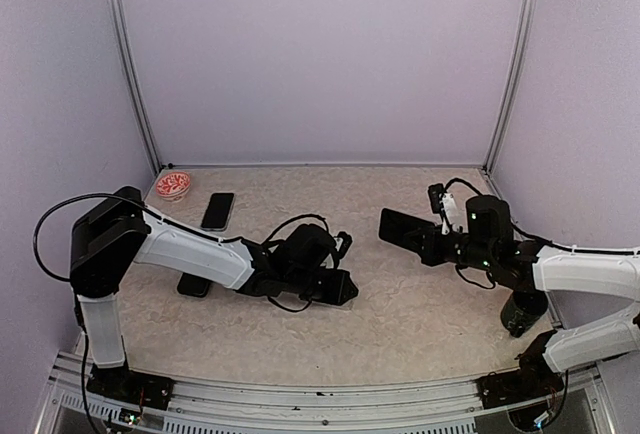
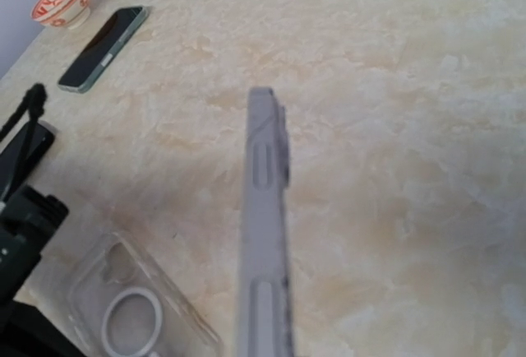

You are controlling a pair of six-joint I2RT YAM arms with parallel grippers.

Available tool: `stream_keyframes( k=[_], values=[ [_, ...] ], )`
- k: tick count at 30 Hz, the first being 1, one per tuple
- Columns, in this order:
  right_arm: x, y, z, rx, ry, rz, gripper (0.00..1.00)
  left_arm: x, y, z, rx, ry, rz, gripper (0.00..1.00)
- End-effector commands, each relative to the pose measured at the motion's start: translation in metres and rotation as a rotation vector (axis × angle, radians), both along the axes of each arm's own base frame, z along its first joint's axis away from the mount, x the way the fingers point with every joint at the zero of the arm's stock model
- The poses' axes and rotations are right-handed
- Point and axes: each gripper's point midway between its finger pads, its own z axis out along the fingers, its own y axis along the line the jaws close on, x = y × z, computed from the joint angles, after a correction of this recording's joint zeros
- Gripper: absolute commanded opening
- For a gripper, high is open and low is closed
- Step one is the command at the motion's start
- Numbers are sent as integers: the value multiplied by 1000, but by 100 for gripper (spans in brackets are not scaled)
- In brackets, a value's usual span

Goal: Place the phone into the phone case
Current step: Move the phone case to the center of the board, then install the phone on the phone case.

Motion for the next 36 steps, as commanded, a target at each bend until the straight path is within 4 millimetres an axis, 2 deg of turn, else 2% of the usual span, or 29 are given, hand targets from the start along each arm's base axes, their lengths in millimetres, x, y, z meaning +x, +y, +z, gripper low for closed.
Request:
stream_keyframes(
  k=[1,7,11,13,15,21,24,29,32,36],
  values=[
    [4,0,28,66,-73,-6,0,-1,-3,-4,-18,9,-7,17],
    [3,4,26,74,-60,13,0,-2,-2,3,-36,2,-6,31],
    [1,11,20,80,-28,48,0,4,7,21,-36,-57,24,46],
    [0,13,15,89,1,53,0,11,15,34,-38,-94,50,55],
    [-2,16,13,104,17,68,0,16,24,45,-48,-110,69,59],
    [-4,22,14,149,44,84,0,42,62,70,7,-231,206,81],
    [-1,22,11,138,80,65,0,50,77,83,46,-296,257,98],
    [-1,36,2,152,182,101,0,62,101,103,57,-386,355,99],
    [-2,41,-2,157,202,117,0,70,124,120,69,-451,458,99],
    [-3,48,-7,161,232,121,0,78,155,132,56,-471,560,99]
  ],
)
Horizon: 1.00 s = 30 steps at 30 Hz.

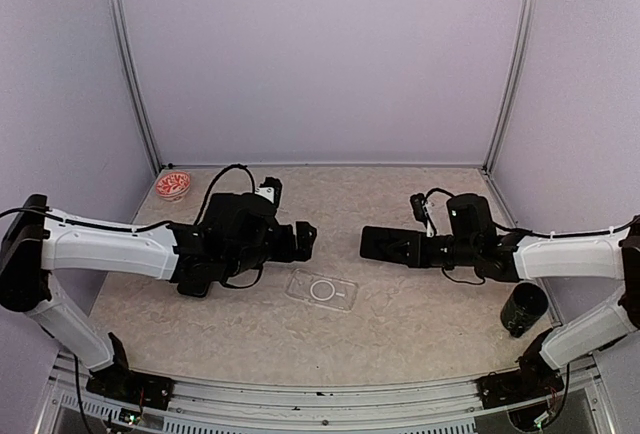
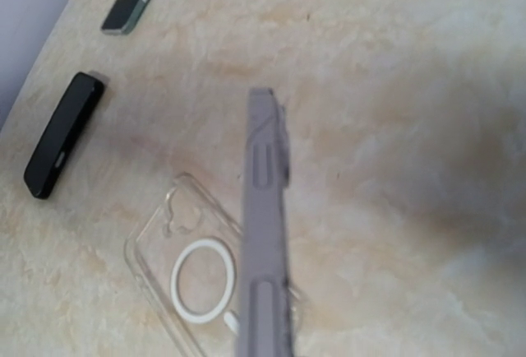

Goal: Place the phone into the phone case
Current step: Install the phone on the phone case.

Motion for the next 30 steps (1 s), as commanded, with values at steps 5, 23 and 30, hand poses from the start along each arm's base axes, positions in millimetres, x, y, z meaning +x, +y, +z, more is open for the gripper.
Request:
stream_keyframes(
  k=[5,23,30],
  values=[
    [0,35,11,73,81,20,0,20,44,19,-83,-38,62,99],
    [-21,122,-1,193,272,122,0,1,47,-33,-238,34,-71,99],
    [-28,138,-17,203,339,127,0,-3,33,-59,-267,93,-118,99]
  ],
)
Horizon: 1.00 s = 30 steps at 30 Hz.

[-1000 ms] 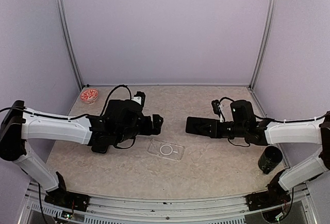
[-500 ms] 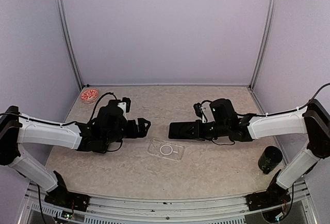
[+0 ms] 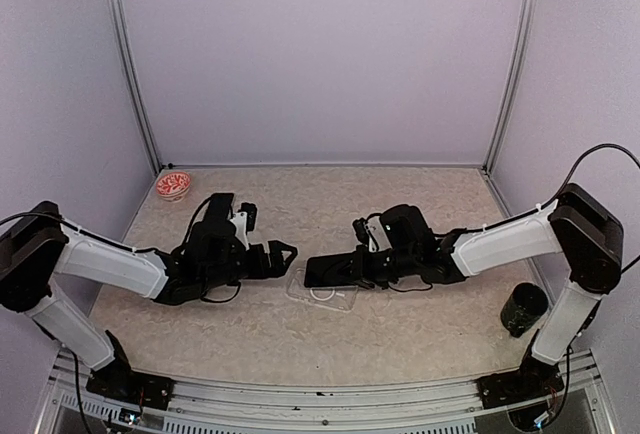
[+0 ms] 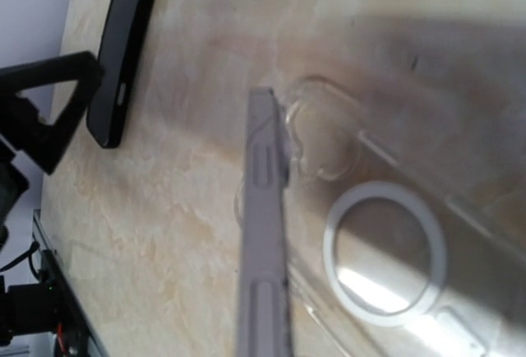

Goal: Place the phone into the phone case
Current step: Install the phone on the phone case.

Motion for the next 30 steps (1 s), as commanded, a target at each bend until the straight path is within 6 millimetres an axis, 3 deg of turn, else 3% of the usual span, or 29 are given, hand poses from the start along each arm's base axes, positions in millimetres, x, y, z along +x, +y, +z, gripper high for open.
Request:
stream_keyframes(
  k=[1,30],
  values=[
    [5,22,22,95,-8,1,0,-2,-11,-6,-73,13,-45,99],
    [3,32,-4,171,131,-17,0,-23,-39,-47,-105,83,-132,99]
  ],
)
